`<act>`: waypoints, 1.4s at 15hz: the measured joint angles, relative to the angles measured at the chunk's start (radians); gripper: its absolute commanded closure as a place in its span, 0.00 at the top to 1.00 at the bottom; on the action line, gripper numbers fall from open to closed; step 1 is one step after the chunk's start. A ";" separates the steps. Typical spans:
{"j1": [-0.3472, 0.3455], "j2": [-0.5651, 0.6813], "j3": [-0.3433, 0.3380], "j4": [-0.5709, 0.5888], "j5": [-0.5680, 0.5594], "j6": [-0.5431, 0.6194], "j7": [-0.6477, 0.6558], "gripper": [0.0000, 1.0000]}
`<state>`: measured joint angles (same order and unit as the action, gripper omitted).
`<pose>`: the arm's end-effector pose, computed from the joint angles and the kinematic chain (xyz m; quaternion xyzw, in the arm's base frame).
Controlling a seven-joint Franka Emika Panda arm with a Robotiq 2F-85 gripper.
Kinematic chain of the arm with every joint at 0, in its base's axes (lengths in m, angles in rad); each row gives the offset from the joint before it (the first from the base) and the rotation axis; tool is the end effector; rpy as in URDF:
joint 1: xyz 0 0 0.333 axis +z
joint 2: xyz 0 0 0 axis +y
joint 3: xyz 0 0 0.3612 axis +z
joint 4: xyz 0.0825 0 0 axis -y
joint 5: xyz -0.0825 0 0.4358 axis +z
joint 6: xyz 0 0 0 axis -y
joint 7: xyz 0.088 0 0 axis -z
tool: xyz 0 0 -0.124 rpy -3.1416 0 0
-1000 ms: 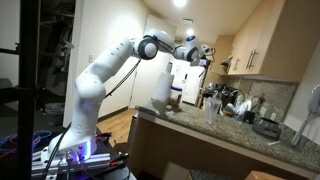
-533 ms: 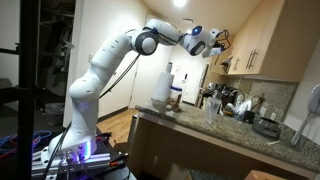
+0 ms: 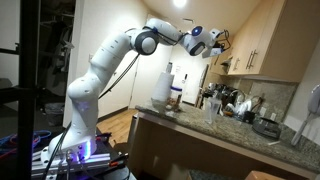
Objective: Put the silver spoon inside the clear bottle
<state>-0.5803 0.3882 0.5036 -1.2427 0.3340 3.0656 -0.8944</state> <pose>0.7516 -0.1919 0.7803 0.7267 0.1123 0.6611 0.1489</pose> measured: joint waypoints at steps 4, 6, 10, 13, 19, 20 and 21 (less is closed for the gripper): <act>-0.157 0.055 0.204 0.015 0.106 0.055 -0.160 0.00; -0.248 0.093 0.313 0.015 0.131 0.083 -0.239 0.00; -0.385 0.126 0.365 -0.069 0.173 0.094 -0.262 0.00; -0.448 0.129 0.351 -0.177 0.197 0.087 -0.237 0.00; -0.460 0.129 0.405 -0.281 0.209 0.031 -0.190 0.00; -0.460 0.129 0.411 -0.283 0.209 0.031 -0.190 0.00; -0.460 0.129 0.411 -0.283 0.209 0.031 -0.190 0.00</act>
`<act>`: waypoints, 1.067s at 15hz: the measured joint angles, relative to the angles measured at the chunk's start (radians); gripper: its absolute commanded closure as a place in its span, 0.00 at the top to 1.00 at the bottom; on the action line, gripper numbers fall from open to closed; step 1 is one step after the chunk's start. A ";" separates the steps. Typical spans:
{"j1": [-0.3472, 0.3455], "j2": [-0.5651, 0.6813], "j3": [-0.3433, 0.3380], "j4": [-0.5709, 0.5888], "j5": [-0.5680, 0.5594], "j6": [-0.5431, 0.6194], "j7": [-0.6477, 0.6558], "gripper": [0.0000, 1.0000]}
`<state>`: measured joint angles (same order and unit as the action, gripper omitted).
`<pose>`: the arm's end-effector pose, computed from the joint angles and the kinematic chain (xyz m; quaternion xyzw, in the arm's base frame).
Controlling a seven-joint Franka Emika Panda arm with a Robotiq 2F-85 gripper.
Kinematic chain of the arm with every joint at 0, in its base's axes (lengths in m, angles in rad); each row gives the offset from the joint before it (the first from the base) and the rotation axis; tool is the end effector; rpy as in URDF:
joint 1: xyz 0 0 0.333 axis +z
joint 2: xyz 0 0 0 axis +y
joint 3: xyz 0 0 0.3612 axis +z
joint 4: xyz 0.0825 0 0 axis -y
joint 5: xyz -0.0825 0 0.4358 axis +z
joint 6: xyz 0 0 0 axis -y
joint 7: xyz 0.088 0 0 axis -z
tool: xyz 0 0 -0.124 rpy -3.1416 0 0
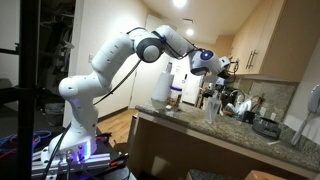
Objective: Put the silver spoon inside the clear bottle
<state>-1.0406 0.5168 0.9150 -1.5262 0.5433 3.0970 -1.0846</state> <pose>0.7351 -0.3044 0.5927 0.8015 0.0292 0.5955 0.0457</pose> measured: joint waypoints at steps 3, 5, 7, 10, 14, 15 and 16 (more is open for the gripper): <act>0.004 0.006 0.000 0.000 -0.017 0.004 -0.008 0.00; 0.014 0.032 0.008 0.000 -0.040 0.009 -0.032 0.00; 0.032 0.072 0.016 0.000 -0.071 0.026 -0.059 0.00; 0.066 0.132 0.023 0.003 -0.132 0.076 -0.089 0.00; 0.094 0.182 0.030 0.017 -0.212 0.132 -0.101 0.00; 0.095 0.189 0.030 0.018 -0.230 0.140 -0.103 0.00; 0.096 0.196 0.030 0.019 -0.248 0.148 -0.104 0.00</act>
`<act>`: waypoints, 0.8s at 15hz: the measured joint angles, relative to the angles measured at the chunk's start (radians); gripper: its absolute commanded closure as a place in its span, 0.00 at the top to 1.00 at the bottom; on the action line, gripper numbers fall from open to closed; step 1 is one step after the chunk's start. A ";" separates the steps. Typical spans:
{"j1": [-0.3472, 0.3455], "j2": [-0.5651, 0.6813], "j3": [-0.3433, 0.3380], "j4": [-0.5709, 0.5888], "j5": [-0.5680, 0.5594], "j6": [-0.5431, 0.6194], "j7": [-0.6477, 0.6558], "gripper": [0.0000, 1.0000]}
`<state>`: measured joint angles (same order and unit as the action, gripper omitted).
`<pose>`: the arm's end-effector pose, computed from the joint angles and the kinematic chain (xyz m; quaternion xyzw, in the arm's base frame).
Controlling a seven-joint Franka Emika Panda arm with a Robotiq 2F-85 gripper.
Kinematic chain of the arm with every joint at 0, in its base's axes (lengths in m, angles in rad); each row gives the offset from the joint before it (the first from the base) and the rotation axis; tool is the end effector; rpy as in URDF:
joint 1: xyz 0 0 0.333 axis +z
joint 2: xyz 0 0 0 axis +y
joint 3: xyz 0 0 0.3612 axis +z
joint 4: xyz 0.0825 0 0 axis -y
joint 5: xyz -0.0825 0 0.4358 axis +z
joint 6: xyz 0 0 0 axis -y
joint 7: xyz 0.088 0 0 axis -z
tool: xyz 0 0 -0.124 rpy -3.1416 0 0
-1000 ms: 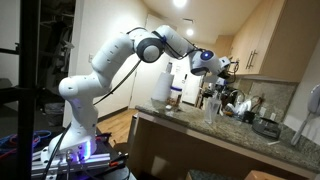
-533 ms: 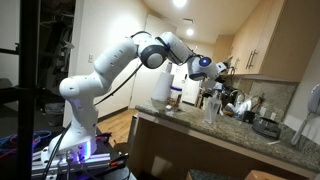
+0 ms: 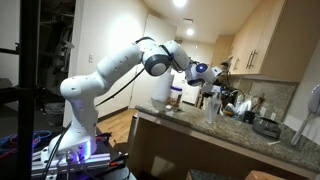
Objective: Put the silver spoon inside the clear bottle
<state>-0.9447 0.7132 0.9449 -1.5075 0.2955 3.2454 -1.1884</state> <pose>0.7850 -0.2571 0.5140 0.7869 0.1286 0.5959 0.0954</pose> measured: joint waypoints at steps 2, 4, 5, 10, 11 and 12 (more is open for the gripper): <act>0.000 0.011 -0.002 0.000 -0.028 0.017 0.000 0.00; -0.002 0.014 -0.008 0.000 -0.039 0.026 0.000 0.00; -0.005 0.014 -0.011 0.000 -0.044 0.029 0.000 0.00; -0.019 0.014 -0.028 0.001 -0.058 0.047 0.000 0.00; -0.020 0.014 -0.034 0.000 -0.058 0.048 0.000 0.00; -0.020 0.014 -0.040 0.000 -0.058 0.049 0.000 0.00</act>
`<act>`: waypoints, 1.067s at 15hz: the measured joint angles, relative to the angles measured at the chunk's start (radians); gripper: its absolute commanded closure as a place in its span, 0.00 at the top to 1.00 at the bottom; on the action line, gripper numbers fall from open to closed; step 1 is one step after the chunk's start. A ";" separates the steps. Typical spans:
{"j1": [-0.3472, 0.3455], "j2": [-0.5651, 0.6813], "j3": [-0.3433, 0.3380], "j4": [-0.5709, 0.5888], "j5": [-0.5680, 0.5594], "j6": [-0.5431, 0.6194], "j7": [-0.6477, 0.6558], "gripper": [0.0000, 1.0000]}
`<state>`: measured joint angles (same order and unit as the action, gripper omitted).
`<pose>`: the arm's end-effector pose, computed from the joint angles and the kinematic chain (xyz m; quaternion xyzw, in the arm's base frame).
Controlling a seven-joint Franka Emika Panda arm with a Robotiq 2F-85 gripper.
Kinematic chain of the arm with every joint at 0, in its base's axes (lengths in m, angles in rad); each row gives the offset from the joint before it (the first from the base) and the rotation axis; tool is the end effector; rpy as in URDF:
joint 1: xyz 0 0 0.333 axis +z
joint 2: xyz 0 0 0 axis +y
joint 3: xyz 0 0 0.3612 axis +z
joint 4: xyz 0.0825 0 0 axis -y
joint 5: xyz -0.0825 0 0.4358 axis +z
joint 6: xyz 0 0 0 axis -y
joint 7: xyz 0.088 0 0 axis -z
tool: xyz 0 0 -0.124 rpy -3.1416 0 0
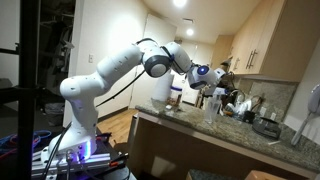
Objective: Put the silver spoon inside the clear bottle
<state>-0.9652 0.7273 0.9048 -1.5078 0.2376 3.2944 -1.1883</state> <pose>0.7743 -0.2962 0.5011 0.7852 0.1230 0.5900 0.1421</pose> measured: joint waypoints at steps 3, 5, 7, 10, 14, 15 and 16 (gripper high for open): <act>0.006 0.000 -0.029 -0.009 0.001 0.001 0.004 0.00; 0.025 0.001 -0.055 -0.016 0.003 0.001 0.017 0.25; 0.055 0.001 -0.080 -0.021 0.005 0.001 0.040 0.33; 0.091 0.001 -0.098 -0.023 0.006 0.002 0.076 0.56; 0.115 -0.020 -0.130 -0.022 0.006 0.011 0.106 0.86; 0.118 -0.031 -0.138 -0.022 0.006 0.013 0.112 0.95; 0.122 -0.047 -0.148 -0.022 0.007 0.014 0.122 1.00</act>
<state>-0.8435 0.6807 0.7569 -1.5297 0.2446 3.3079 -1.0666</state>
